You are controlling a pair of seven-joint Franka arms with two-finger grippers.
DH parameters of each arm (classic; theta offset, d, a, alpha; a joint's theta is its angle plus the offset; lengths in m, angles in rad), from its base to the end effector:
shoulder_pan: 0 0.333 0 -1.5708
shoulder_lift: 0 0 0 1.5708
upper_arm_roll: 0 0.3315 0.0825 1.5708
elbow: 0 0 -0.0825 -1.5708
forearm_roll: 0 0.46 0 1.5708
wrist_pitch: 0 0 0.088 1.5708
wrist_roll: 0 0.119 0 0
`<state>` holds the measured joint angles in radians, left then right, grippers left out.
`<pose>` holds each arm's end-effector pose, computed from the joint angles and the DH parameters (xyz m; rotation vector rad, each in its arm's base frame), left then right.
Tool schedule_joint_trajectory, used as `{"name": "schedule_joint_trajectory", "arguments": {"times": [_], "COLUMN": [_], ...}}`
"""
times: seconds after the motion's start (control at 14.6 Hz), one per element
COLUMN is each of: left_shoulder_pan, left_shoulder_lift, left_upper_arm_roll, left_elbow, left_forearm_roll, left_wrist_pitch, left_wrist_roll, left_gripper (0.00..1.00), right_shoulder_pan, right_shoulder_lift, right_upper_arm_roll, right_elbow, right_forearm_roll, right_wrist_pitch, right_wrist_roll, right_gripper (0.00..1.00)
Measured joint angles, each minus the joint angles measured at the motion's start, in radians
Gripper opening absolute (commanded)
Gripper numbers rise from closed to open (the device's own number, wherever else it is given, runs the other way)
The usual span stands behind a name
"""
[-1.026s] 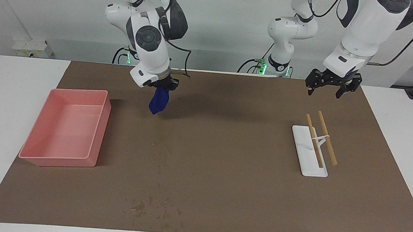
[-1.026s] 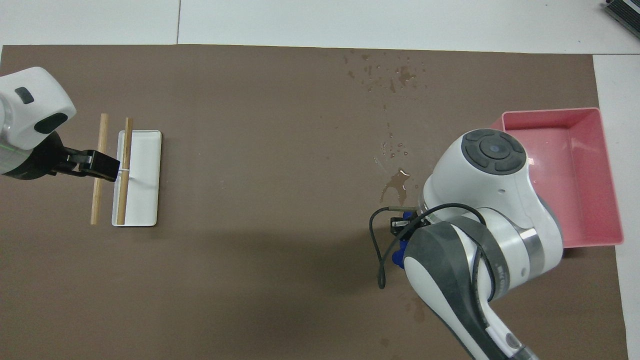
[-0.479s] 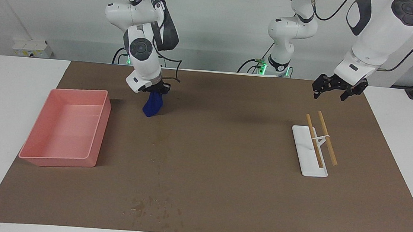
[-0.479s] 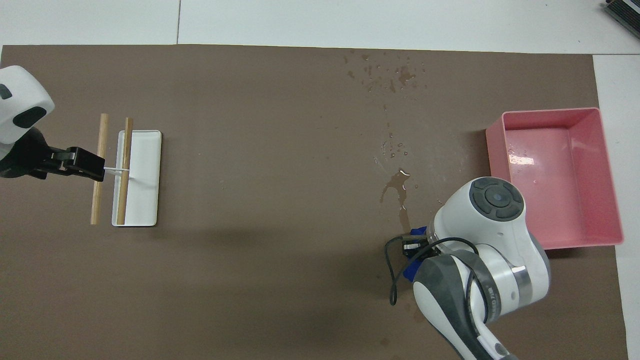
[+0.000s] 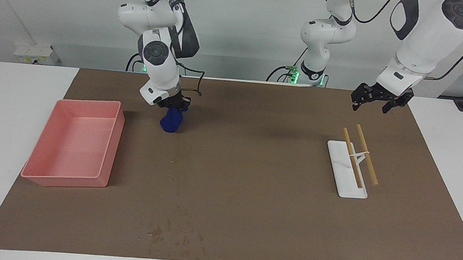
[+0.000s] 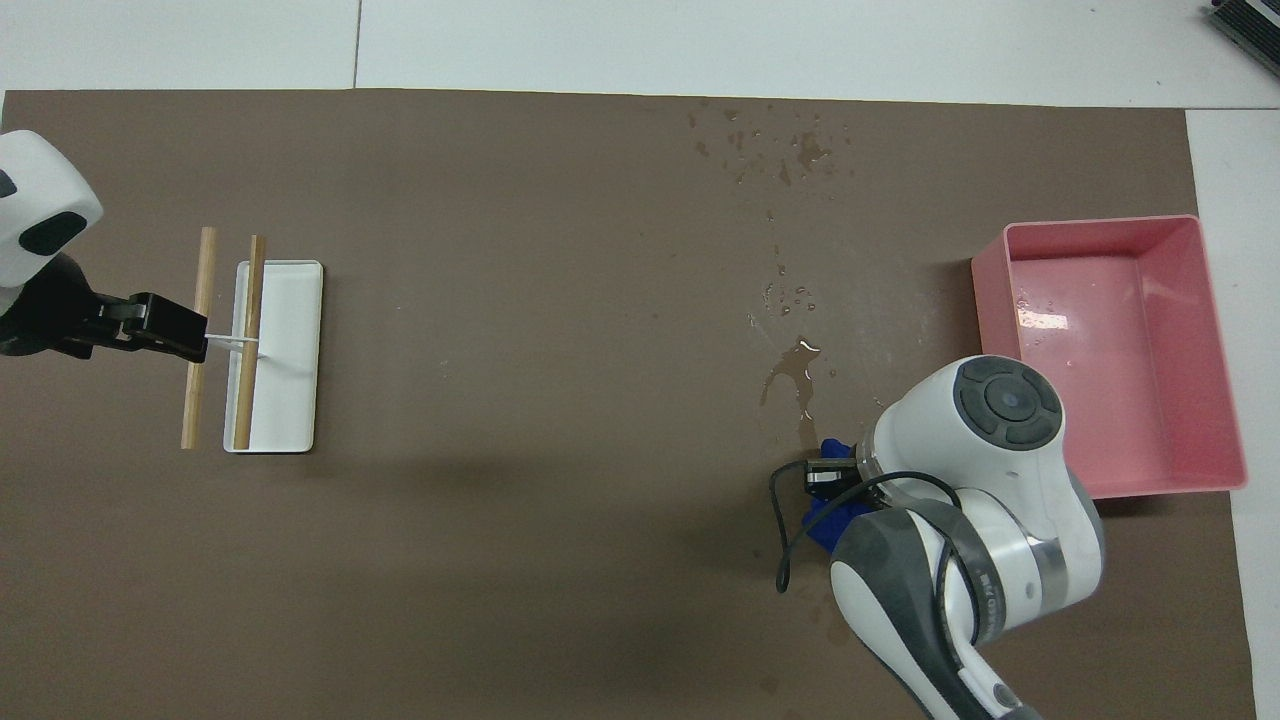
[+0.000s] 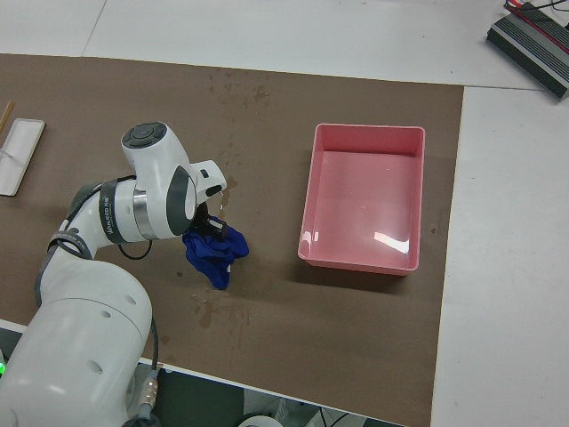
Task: Wipe water with towel using both arms
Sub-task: 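Wipe the towel across the water puddle with the right gripper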
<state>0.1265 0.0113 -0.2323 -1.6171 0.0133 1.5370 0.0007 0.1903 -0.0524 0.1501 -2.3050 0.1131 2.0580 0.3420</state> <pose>0.6237 -0.0639 0.5931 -3.1185 0.1666 0.1413 0.5046 0.1861 0.3087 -3.1058 0.1015 0.3314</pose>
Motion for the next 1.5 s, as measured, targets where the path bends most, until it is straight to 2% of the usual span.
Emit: {"name": "schedule_joint_trajectory", "arguments": {"times": [0.21, 0.34, 0.68, 0.89, 1.09, 1.5], "left_shoulder_pan": [-0.109, -0.134, -0.134, -0.134, -0.134, -0.134], "left_shoulder_lift": [-0.002, -0.01, -0.027, -0.027, -0.026, -0.024], "left_upper_arm_roll": [0.108, 0.141, 0.141, 0.141, 0.141, 0.141], "left_elbow": [0.001, 0.001, 0.007, 0.054, 0.076, 0.081], "left_forearm_roll": [0.0, 0.0, -0.002, -0.035, -0.048, -0.051], "left_wrist_pitch": [0.0, 0.0, -0.009, -0.062, -0.101, -0.098], "left_wrist_roll": [0.0, 0.001, 0.002, 0.002, 0.002, 0.002], "left_gripper": [1.0, 1.0, 1.0, 1.0, 1.0, 1.0], "right_shoulder_pan": [0.001, 0.0, -0.001, -0.001, -0.003, -0.01], "right_shoulder_lift": [0.022, 0.024, 0.034, 0.072, 0.094, 0.13], "right_upper_arm_roll": [0.003, 0.002, 0.0, 0.0, 0.0, 0.0], "right_elbow": [-0.023, -0.027, -0.032, -0.034, -0.034, -0.032], "right_forearm_roll": [0.004, 0.004, 0.004, 0.004, 0.004, 0.004], "right_wrist_pitch": [0.048, 0.063, 0.191, 0.255, 0.3, 0.362], "right_wrist_roll": [0.0, 0.0, 0.0, 0.0, 0.0, -0.001], "right_gripper": [0.0, 0.0, 0.0, 0.0, 0.0, 0.0]}}
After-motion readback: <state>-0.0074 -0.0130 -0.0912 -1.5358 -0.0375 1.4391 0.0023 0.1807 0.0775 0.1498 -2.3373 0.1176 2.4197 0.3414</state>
